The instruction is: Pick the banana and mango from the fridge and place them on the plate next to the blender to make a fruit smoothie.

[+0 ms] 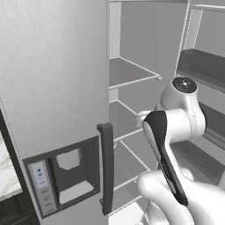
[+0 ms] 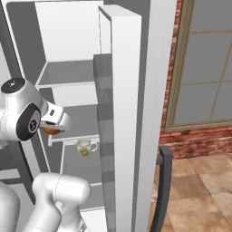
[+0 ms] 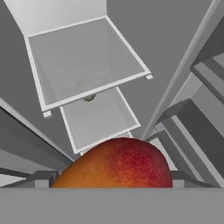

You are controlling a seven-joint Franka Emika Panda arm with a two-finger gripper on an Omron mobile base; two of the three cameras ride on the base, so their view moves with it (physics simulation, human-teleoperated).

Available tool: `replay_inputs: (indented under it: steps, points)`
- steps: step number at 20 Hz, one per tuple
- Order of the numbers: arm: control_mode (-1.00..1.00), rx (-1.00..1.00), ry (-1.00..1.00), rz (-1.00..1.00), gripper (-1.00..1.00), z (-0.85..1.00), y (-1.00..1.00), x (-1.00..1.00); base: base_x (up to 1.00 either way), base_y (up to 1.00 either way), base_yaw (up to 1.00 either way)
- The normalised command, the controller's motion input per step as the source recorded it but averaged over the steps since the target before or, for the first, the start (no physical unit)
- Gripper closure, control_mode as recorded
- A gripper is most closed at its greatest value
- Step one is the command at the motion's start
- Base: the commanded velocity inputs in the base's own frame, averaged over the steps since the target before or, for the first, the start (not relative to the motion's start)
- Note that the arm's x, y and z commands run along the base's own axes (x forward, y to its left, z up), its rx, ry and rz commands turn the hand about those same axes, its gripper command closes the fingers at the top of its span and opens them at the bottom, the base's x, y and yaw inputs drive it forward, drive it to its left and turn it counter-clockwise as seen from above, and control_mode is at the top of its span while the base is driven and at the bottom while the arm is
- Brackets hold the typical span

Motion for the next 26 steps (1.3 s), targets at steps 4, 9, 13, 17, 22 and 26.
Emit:
replay_inputs:
  steps: [4,9,13,17,22,26]
  points:
    - [1.0,0.0,0.0,0.0,1.0,0.0,0.0,-0.03,-0.58,0.0,0.08]
    - [1.0,0.0,0.0,0.0,1.0,0.0,0.0,0.0,-0.91,0.16,0.55]
    - [1.0,0.0,0.0,0.0,1.0,0.0,0.0,0.0,-0.53,0.79,0.77]
    - [1.0,0.0,0.0,0.0,1.0,0.0,0.0,0.0,-0.17,0.96,0.85]
    - [1.0,0.0,0.0,0.0,1.0,0.0,0.0,0.0,0.0,0.91,0.84]
    - [1.0,0.0,0.0,0.0,1.0,0.0,0.0,0.0,0.0,0.85,0.84]
